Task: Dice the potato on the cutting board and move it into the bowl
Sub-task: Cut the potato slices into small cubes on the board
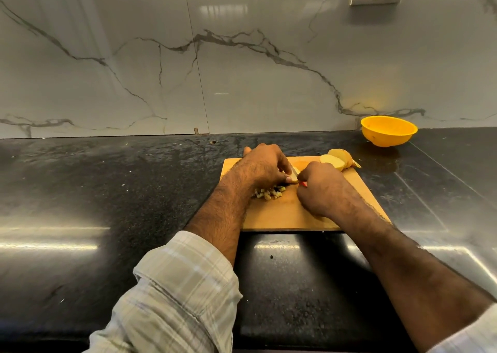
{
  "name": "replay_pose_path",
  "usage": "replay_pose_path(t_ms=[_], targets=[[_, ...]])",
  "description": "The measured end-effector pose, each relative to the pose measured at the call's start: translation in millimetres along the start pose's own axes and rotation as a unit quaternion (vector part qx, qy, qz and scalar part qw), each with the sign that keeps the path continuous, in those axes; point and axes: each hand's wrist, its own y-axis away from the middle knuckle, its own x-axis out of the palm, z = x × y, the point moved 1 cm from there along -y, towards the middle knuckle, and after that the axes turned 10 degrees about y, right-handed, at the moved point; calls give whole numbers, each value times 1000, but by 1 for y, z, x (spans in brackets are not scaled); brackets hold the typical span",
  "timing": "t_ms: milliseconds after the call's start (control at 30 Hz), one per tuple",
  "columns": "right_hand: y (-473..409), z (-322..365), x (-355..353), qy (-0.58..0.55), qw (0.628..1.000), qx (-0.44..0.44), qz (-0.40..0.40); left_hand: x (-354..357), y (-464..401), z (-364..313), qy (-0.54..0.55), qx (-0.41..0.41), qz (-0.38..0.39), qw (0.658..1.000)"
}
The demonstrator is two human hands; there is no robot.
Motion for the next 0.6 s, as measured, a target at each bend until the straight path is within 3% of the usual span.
replay_pose_path(t_ms=[133, 600], targets=[[5, -11, 5, -23, 999, -12, -22, -2, 2, -1, 17, -1, 2, 1000], [0, 9, 0, 15, 1000, -17, 14, -3, 4, -1, 8, 11, 8, 1000]])
